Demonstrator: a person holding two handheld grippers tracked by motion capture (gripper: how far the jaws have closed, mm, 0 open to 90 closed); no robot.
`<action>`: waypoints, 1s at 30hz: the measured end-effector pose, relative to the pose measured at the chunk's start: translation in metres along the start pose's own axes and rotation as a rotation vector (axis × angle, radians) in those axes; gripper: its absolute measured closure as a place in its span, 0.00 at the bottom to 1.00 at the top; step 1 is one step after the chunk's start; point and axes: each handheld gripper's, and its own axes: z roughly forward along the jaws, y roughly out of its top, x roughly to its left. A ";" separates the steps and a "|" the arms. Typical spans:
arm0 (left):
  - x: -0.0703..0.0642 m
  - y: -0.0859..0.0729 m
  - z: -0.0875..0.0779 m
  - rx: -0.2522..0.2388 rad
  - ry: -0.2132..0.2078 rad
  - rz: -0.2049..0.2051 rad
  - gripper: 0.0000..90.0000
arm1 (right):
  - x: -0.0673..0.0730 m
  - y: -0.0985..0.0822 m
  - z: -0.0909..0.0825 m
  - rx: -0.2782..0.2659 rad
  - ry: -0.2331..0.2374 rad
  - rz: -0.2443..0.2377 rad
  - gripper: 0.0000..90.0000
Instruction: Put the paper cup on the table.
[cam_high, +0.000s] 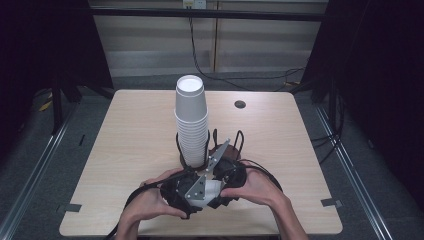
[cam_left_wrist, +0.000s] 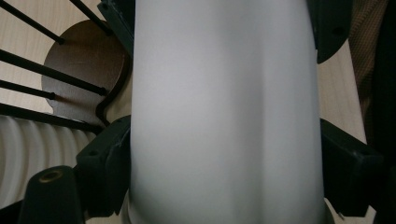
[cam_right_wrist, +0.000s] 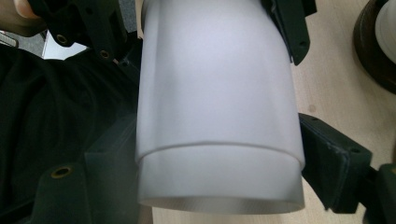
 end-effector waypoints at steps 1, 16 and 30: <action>0.000 0.000 0.000 0.000 0.000 0.000 0.19 | 0.000 0.000 0.000 0.000 0.000 0.000 0.23; 0.002 -0.004 -0.001 -0.006 -0.009 0.011 0.19 | -0.003 -0.003 0.006 -0.027 0.008 -0.018 0.25; 0.004 -0.010 -0.004 -0.152 -0.013 -0.049 0.15 | 0.001 -0.004 -0.003 -0.030 -0.013 -0.015 0.27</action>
